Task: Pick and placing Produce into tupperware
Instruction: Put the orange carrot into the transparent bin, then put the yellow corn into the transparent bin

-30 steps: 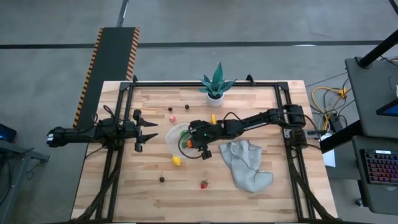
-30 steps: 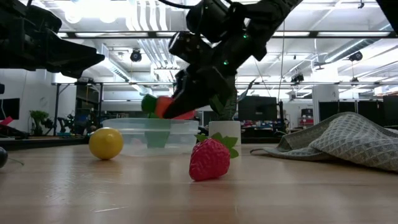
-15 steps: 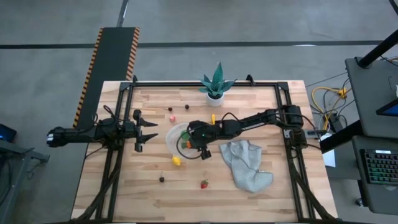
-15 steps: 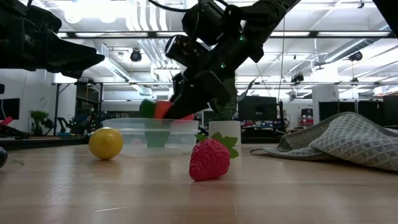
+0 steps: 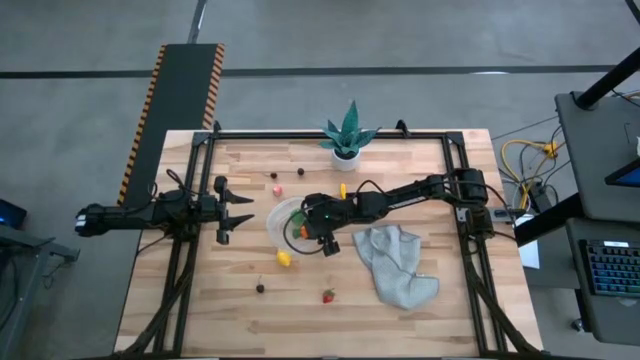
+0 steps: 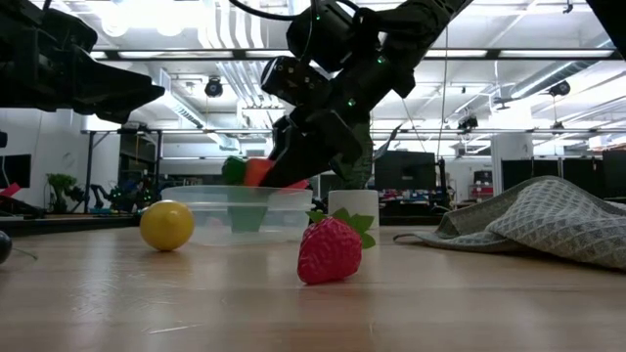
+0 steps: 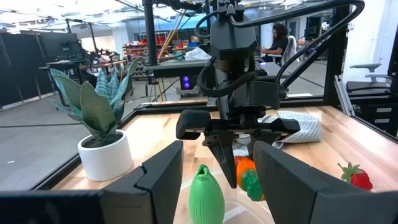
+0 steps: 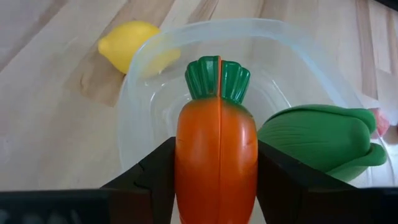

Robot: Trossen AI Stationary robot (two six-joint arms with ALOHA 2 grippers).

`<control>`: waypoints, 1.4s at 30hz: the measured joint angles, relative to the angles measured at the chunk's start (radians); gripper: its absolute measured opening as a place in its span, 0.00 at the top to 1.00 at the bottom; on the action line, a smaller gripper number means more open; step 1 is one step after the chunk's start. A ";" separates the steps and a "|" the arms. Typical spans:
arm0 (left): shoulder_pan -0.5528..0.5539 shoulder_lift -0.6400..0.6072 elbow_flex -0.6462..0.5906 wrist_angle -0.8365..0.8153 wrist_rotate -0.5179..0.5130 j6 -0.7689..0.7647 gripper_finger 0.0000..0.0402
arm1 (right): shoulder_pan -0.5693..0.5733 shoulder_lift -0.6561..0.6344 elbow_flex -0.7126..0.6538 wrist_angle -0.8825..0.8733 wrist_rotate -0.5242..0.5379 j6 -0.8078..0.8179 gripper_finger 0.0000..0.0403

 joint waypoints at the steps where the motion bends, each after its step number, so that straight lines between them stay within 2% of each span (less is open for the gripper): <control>1: 0.000 0.000 0.000 0.000 0.000 0.000 0.55 | 0.000 0.000 0.000 0.000 0.000 0.001 0.57; 12: 0.000 0.000 0.000 0.000 0.000 0.000 0.54 | 0.000 0.000 0.000 0.001 0.002 0.017 0.49; 21: 0.000 0.000 0.000 0.000 0.000 0.000 0.55 | 0.000 -0.008 0.002 -0.001 0.006 0.017 0.48; 32: 0.000 0.000 0.000 0.000 0.000 0.000 0.54 | 0.000 -0.135 0.005 -0.097 0.009 0.034 0.48; 42: 0.000 0.000 0.000 0.001 0.000 0.000 0.55 | -0.016 -0.199 0.004 -0.201 0.236 0.072 0.48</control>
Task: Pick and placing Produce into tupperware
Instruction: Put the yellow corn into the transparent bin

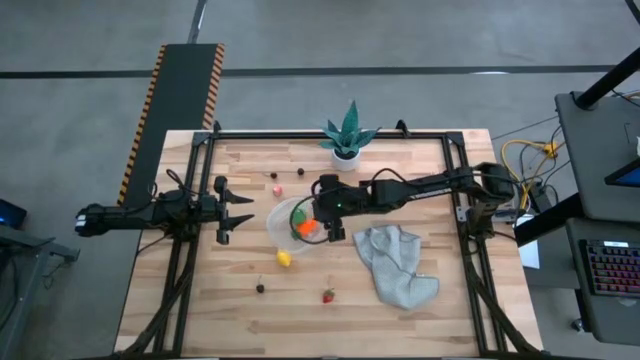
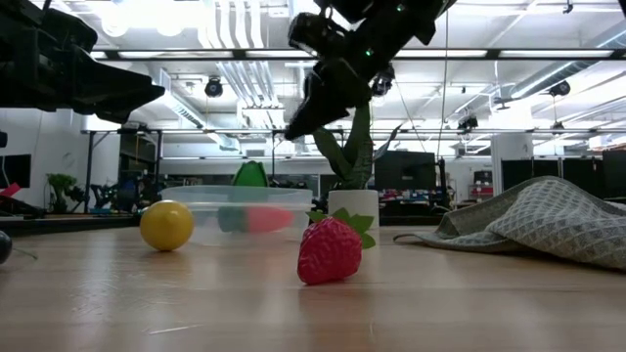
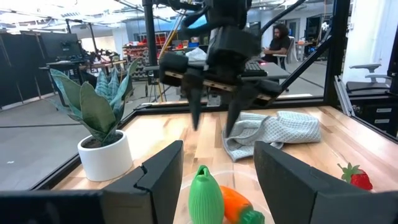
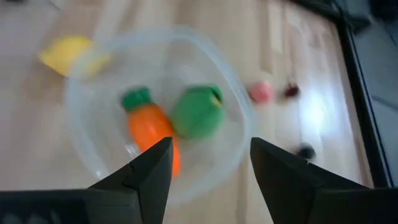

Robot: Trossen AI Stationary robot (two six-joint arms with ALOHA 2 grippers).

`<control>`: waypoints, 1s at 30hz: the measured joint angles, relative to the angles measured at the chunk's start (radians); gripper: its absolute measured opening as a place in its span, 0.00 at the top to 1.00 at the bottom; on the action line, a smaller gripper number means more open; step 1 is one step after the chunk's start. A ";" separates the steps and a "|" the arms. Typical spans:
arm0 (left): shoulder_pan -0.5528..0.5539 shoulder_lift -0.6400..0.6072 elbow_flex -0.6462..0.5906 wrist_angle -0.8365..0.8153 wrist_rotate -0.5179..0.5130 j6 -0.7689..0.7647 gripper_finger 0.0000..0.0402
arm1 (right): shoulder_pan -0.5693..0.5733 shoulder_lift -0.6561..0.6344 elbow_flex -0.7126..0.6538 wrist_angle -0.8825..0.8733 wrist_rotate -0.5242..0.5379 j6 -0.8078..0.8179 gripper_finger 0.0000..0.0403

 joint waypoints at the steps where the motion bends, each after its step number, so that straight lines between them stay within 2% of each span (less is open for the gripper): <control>1: 0.000 0.000 0.000 0.000 0.000 0.000 0.54 | -0.007 0.000 0.000 -0.008 0.014 0.019 0.48; 11: 0.000 0.000 0.000 0.000 0.002 -0.001 0.54 | -0.104 0.000 -0.002 -0.039 0.042 0.321 0.49; 18: 0.000 0.000 0.000 0.000 0.003 0.000 0.54 | -0.136 0.000 -0.003 -0.161 0.225 0.593 0.50; 23: 0.000 0.000 0.000 0.000 0.003 -0.001 0.55 | -0.134 0.000 -0.006 -0.220 0.316 0.720 0.51; 30: 0.000 0.000 0.000 0.000 0.004 -0.001 0.55 | -0.135 0.067 -0.014 -0.209 0.379 0.837 0.51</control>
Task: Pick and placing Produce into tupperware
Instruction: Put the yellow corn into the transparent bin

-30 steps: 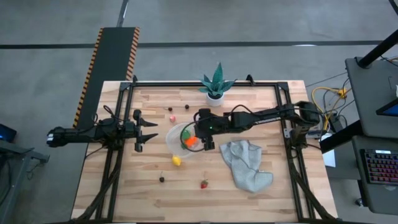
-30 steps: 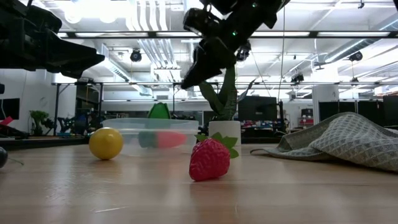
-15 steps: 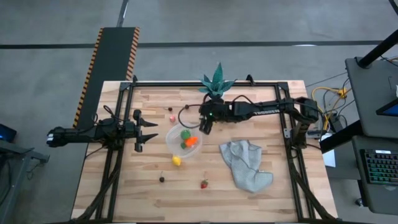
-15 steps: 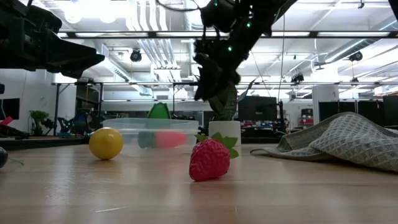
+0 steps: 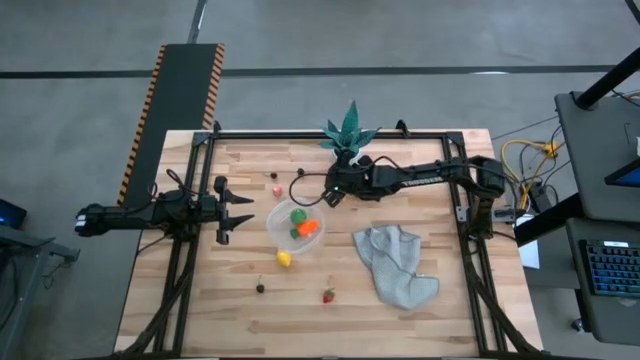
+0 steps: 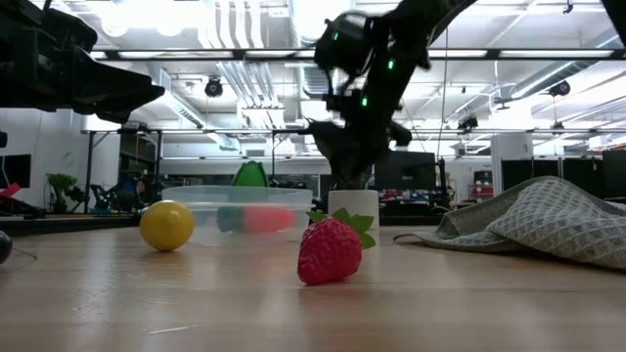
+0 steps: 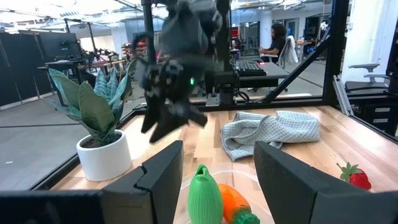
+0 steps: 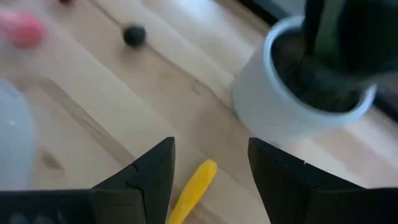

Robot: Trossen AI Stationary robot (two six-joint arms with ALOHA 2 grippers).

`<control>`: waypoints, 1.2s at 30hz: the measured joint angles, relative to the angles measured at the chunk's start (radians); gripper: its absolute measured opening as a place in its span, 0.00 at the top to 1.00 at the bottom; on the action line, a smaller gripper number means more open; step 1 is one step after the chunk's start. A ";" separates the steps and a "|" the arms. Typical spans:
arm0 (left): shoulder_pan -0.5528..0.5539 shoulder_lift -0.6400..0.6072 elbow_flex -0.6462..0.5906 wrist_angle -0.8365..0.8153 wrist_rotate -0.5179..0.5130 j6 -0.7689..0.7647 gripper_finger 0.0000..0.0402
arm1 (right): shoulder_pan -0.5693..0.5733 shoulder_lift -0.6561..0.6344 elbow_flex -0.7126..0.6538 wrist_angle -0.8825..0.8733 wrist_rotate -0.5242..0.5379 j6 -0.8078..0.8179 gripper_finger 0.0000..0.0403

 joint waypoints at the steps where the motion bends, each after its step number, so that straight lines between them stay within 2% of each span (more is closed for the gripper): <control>1: 0.000 0.000 0.000 0.000 0.000 0.000 0.55 | 0.000 0.017 0.000 -0.001 0.002 0.004 0.51; 11: 0.000 0.000 0.000 0.000 0.000 0.000 0.54 | 0.002 0.113 0.000 0.020 -0.001 0.101 0.51; 20: 0.000 0.000 0.000 0.000 0.000 0.000 0.55 | 0.007 0.117 -0.009 0.024 -0.020 0.165 0.51; 28: 0.000 0.000 0.000 0.000 -0.001 0.000 0.55 | 0.008 0.117 -0.075 0.039 -0.041 0.234 0.51; 36: 0.000 0.000 0.000 0.000 -0.001 0.000 0.55 | 0.008 0.117 -0.131 0.227 -0.108 0.182 0.51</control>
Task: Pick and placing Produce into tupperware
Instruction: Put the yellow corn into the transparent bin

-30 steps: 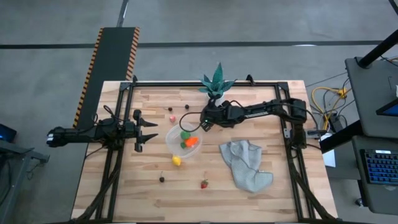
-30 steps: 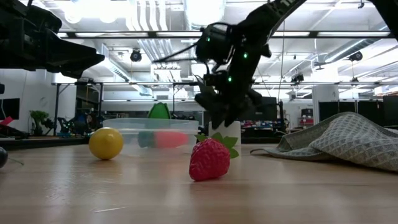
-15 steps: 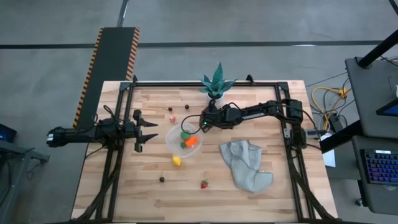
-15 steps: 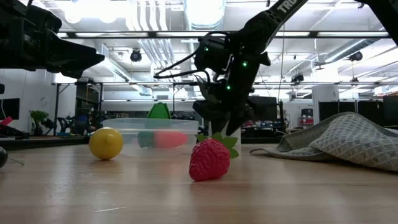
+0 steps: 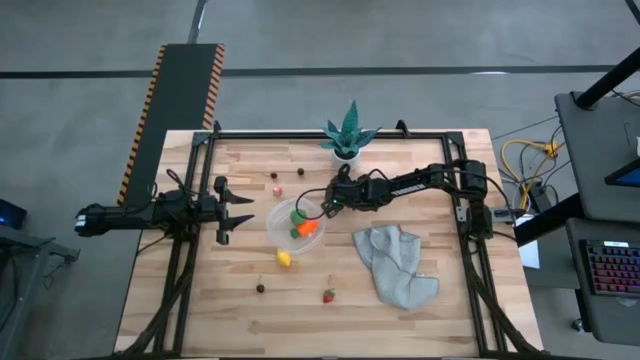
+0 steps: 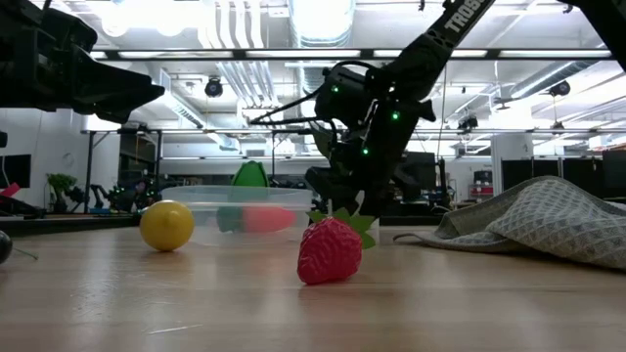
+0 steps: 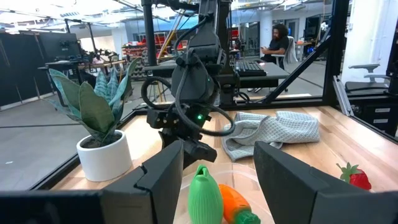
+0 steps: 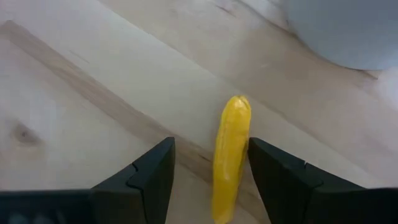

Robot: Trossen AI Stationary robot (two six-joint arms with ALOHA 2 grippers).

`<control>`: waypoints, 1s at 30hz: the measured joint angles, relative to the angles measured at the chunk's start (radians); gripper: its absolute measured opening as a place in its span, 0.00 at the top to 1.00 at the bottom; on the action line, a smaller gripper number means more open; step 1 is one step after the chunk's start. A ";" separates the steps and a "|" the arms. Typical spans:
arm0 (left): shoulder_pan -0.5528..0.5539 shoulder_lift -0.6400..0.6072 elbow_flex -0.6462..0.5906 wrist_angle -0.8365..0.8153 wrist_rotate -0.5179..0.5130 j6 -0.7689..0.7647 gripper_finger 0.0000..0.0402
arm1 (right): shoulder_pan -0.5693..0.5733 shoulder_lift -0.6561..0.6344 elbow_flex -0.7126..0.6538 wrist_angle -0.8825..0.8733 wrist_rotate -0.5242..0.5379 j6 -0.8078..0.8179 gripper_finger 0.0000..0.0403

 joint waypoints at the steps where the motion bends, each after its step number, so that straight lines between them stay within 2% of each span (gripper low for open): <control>1: 0.000 0.000 0.000 0.000 0.000 0.000 0.54 | 0.000 0.000 -0.005 0.009 0.000 -0.004 0.51; 21: 0.000 0.000 0.000 0.000 0.000 0.000 0.55 | -0.002 -0.002 -0.027 0.021 -0.003 -0.028 0.52; 25: 0.000 0.000 0.000 0.000 0.000 0.000 0.54 | -0.002 -0.002 -0.028 0.017 -0.002 -0.037 0.58; 30: 0.000 0.000 0.000 0.000 0.000 0.000 0.55 | -0.002 -0.002 -0.028 0.016 -0.008 -0.070 0.73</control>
